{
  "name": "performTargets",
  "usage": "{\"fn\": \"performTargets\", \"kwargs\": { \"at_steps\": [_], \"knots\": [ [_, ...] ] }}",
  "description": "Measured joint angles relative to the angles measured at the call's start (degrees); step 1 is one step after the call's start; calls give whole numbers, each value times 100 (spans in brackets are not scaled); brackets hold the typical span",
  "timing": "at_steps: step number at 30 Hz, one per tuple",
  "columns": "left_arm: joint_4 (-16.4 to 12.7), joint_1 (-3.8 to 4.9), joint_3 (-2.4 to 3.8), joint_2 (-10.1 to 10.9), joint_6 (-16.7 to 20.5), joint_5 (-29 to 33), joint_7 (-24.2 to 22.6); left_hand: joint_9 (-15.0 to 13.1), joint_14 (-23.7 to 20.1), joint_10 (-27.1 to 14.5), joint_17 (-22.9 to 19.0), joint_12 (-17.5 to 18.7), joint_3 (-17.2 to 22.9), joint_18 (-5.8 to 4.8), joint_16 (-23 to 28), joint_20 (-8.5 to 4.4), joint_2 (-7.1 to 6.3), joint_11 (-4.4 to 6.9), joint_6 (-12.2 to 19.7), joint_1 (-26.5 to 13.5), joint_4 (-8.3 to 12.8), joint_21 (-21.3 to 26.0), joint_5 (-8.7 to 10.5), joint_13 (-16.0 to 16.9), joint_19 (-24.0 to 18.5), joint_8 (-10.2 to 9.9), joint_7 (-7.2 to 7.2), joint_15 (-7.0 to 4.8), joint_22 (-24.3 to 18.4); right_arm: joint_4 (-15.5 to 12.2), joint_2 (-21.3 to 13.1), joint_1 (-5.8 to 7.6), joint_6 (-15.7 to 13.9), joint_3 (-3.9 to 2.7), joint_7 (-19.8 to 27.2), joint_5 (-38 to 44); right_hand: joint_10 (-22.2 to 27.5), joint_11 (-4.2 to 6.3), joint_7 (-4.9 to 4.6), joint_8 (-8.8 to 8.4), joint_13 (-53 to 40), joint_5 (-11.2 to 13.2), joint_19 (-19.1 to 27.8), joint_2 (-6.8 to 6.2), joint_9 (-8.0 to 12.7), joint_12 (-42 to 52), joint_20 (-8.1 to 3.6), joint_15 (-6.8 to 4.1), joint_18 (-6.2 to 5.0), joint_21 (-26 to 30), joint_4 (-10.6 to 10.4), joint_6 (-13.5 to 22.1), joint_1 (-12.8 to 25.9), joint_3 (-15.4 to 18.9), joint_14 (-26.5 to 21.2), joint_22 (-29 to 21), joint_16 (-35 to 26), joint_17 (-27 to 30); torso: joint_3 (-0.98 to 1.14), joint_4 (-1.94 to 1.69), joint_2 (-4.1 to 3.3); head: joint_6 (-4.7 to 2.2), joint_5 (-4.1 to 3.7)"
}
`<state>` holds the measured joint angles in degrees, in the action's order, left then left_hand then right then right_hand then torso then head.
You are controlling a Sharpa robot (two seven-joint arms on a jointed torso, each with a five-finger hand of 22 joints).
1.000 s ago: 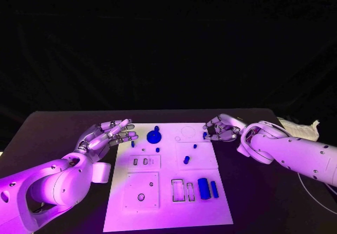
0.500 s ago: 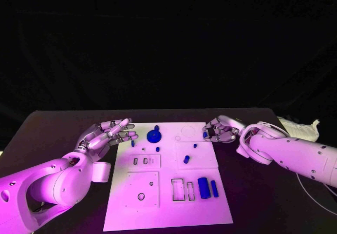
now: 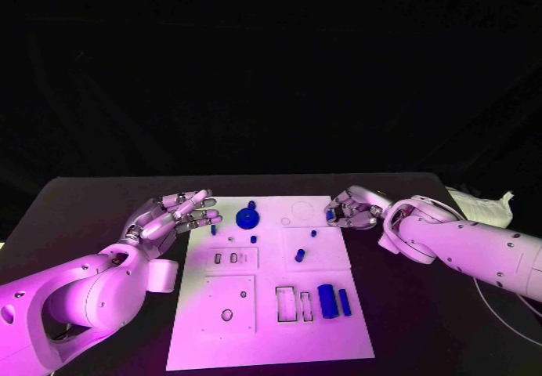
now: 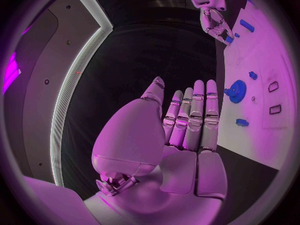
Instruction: Assemble the parts on the task board
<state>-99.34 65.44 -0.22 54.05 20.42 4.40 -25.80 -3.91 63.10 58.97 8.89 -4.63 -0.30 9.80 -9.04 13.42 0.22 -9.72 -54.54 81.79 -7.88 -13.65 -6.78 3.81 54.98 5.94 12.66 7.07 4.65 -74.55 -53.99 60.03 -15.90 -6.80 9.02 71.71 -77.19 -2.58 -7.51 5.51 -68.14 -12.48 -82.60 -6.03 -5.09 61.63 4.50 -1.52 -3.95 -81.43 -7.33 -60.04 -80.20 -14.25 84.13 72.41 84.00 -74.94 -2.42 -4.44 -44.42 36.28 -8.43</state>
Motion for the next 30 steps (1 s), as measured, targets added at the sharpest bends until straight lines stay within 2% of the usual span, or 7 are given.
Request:
{"fn": "performTargets", "kwargs": {
  "at_steps": [7,10,17,20,24,30],
  "knots": [
    [0,0,0,0,0,0,5,0,0,-21,9,31,-16,1,22,0,23,-21,21,-23,16,0,0,0,0,-22,21,0,-8,13,38,1,-7,-7,4,-1,-26,120,139,133,-20,400,-28,177,-46,0,-92,-108,0,-24,128,-324,-56,-127,-19,29,2,0,2,1,1,12,0],
    [0,0,0,1,0,0,8,0,0,-21,9,31,-16,0,22,0,23,-21,21,-23,16,0,0,0,0,-22,21,0,-8,12,50,1,-57,-7,4,38,-45,162,139,204,-39,513,-51,243,-51,0,-115,-141,0,-24,198,-324,-92,-182,-15,48,23,1,2,3,1,12,0],
    [0,0,0,3,0,1,13,0,0,-21,8,31,-16,0,22,0,23,-21,21,-23,16,0,0,0,0,-22,21,0,-8,-55,59,-9,-309,-30,-54,218,-67,201,139,203,-49,621,-39,320,-50,0,-144,-177,0,-46,253,-324,-109,-269,-9,58,45,1,3,3,3,21,-3],
    [1,0,0,5,0,1,15,0,0,-21,8,31,-16,0,22,0,23,-21,21,-23,16,0,0,0,0,-22,21,0,-8,-230,52,-9,-453,-72,-127,256,-67,201,139,204,-39,629,-39,349,-49,0,-144,-176,0,-46,253,-324,-110,-269,-9,55,45,1,3,3,4,24,4],
    [4,0,0,8,0,1,17,0,0,-21,8,31,-16,0,22,0,23,-21,21,-23,16,0,0,0,0,-22,21,0,-7,-677,35,-3,-581,-114,-330,179,-26,237,139,204,53,638,-18,389,-49,-148,-164,-176,0,-46,270,-324,-70,-287,-9,-24,45,2,2,3,7,25,13],
    [40,0,0,-3,-1,1,19,0,0,-21,14,31,-16,0,22,0,23,-21,21,-23,16,0,0,0,0,-22,21,0,-7,-1349,203,12,-693,-134,-841,87,60,202,139,203,238,653,2,425,-47,-345,-184,-176,0,-19,291,-324,-34,-307,-10,-85,45,2,-6,3,14,33,35]
  ]
}}
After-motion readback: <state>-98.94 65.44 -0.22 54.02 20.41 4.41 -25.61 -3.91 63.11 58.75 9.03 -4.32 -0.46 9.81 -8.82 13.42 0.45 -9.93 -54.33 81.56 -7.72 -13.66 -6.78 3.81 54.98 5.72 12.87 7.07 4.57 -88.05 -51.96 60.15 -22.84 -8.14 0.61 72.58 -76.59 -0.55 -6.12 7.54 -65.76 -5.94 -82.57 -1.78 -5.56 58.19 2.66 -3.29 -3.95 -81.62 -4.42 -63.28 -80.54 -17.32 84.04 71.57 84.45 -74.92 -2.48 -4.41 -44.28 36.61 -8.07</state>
